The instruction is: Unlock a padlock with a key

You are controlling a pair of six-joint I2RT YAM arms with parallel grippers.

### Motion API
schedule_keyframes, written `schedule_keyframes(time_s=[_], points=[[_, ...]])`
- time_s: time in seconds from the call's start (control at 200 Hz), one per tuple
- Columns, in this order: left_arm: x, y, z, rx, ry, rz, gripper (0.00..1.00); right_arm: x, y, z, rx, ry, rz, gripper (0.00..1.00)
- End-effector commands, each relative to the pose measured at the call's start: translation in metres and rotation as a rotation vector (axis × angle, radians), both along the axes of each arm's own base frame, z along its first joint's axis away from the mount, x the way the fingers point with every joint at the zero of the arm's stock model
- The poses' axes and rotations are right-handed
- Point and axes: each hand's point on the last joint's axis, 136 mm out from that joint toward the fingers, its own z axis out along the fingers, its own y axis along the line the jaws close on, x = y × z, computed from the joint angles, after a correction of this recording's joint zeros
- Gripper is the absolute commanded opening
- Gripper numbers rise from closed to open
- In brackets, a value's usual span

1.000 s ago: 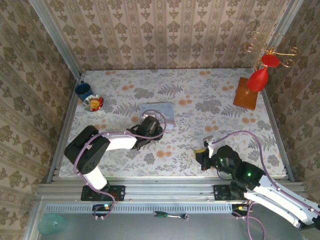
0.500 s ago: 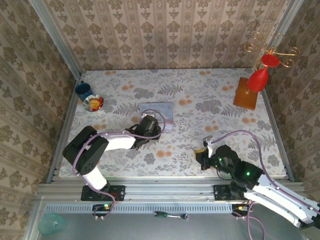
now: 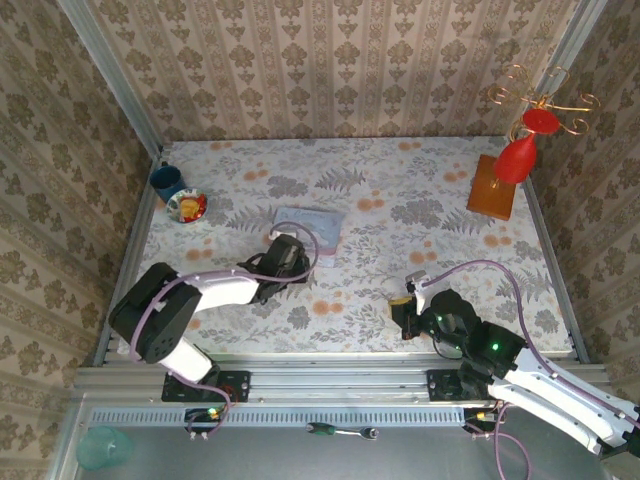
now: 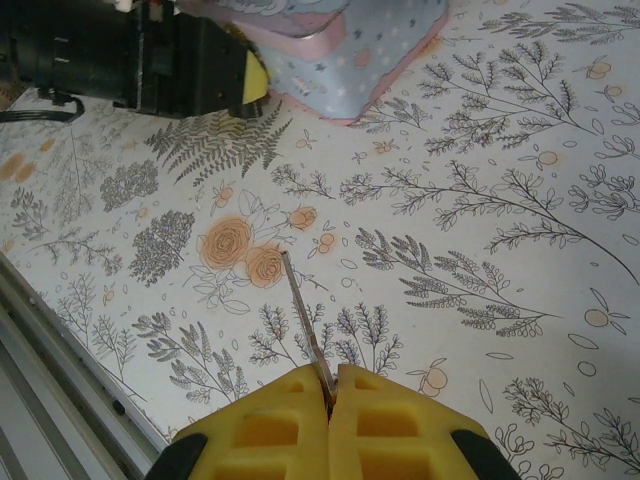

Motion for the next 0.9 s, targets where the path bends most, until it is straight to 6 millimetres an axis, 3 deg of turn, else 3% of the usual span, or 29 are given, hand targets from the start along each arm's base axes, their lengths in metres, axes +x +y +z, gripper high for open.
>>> schedule_keyframes(time_s=[0.0, 0.135, 0.225, 0.545, 0.785, 0.895], points=[[-0.013, 0.024, -0.005, 0.045, 0.028, 0.044, 0.33, 0.005, -0.001, 0.01, 0.024, -0.023, -0.027, 0.0], [-0.025, 0.038, -0.004, 0.06, 0.04, 0.079, 0.33, 0.004, -0.001, 0.01, 0.023, -0.023, -0.02, 0.0], [-0.031, 0.036, -0.002, 0.059, 0.041, 0.098, 0.33, 0.004, 0.0, 0.009, 0.024, -0.023, -0.018, 0.0], [-0.029, -0.034, 0.004, 0.038, 0.035, 0.015, 0.33, 0.004, -0.001, 0.01, 0.025, -0.024, -0.022, 0.0], [-0.01, -0.07, 0.004, 0.018, 0.06, -0.02, 0.34, 0.004, -0.003, 0.01, 0.024, -0.011, -0.036, 0.0], [-0.008, -0.078, 0.005, 0.01, 0.067, -0.035, 0.37, 0.003, -0.005, 0.009, 0.024, 0.0, -0.045, 0.0]])
